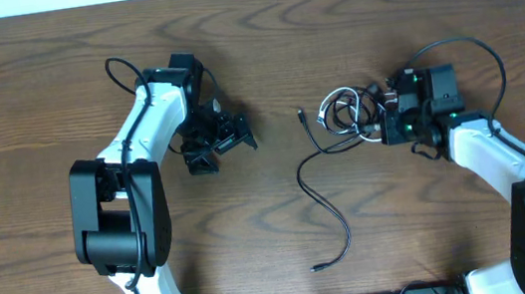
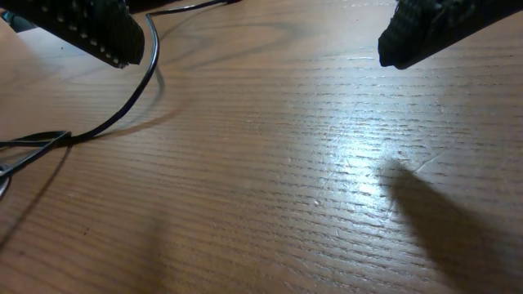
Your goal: Untangle cables
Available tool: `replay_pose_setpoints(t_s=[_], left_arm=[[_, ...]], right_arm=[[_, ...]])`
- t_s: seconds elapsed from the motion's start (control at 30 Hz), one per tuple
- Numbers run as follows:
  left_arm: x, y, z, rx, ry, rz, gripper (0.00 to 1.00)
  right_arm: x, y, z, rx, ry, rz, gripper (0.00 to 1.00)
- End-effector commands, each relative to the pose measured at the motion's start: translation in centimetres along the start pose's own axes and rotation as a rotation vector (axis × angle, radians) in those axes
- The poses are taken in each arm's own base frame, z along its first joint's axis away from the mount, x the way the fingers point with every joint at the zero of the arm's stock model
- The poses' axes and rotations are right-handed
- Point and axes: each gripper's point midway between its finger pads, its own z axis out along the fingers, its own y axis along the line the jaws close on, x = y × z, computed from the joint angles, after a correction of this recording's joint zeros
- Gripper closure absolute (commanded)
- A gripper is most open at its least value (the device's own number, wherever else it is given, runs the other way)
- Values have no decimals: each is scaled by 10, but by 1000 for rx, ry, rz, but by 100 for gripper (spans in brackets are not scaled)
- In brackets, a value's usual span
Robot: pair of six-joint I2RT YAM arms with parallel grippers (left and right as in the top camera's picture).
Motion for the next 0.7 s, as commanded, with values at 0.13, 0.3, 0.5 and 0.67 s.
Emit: replay_pose_setpoints(t_s=[0.13, 0.3, 0.5, 0.67], left_arm=[[1, 3, 2, -15, 2, -3, 2], [1, 3, 2, -15, 2, -3, 2], [1, 3, 2, -15, 2, -3, 2], [1, 3, 2, -15, 2, -3, 2]], right_arm=[[-99, 126, -109, -596, -174, 56, 99], [-140, 153, -180, -653, -320, 38, 99], [-175, 182, -262, -709, -494, -29, 99], [-196, 194, -296, -809, -554, 72, 99]])
